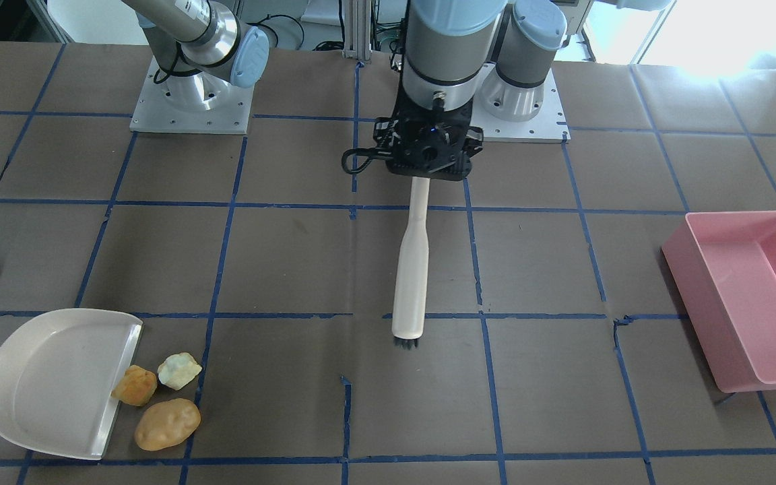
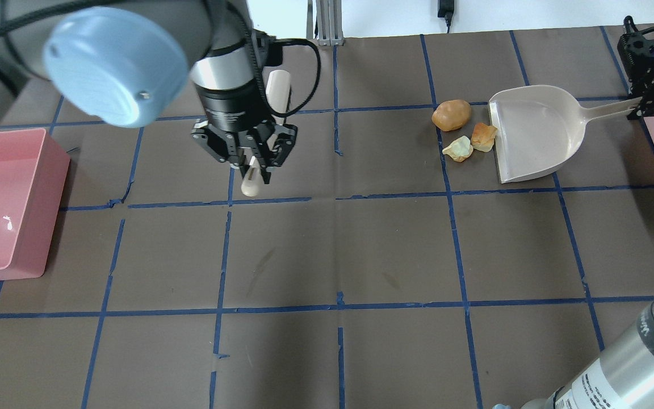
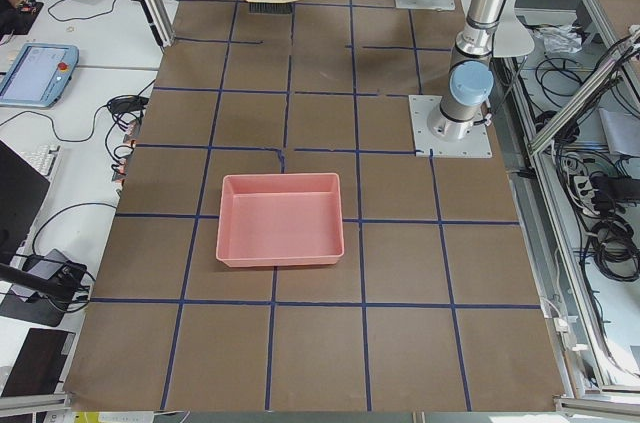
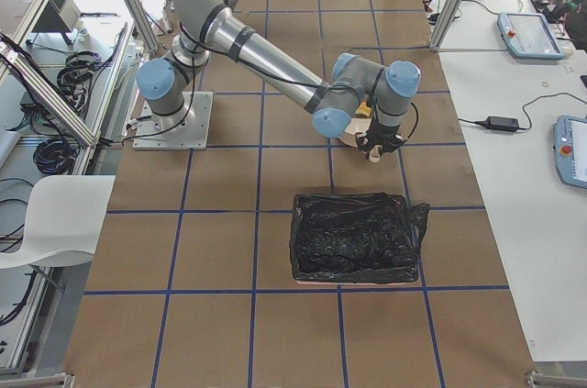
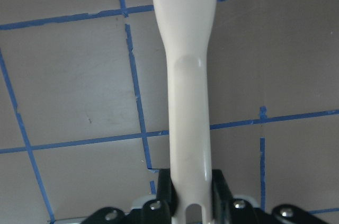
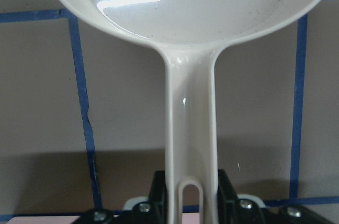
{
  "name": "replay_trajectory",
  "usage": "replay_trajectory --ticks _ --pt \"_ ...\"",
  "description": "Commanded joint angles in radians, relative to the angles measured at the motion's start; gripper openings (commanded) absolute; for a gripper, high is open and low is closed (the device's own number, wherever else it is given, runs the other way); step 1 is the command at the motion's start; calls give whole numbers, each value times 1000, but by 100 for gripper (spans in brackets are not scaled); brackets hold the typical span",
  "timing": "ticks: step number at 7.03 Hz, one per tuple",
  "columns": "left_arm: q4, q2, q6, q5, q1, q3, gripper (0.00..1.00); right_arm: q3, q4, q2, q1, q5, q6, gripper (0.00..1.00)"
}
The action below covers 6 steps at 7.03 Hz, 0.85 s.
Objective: Sweep and dump trash in nearest bin
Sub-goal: 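Bring the brush with the left gripper toward the food chunks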
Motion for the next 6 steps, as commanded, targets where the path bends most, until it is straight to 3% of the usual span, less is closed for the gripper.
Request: replay_trajectory --ticks 1,2,5,6 --pt "150 -148 -257 -33 -130 56 0 -1 1 14 2 0 -2 0" --pt "240 -179 -317 -110 -138 58 0 -1 3 9 3 1 2 0" --pt "330 -375 -591 -101 -294 180 0 2 6 6 20 15 -2 0" --pt "321 -391 -710 -99 -310 224 0 2 6 8 22 15 -2 0"
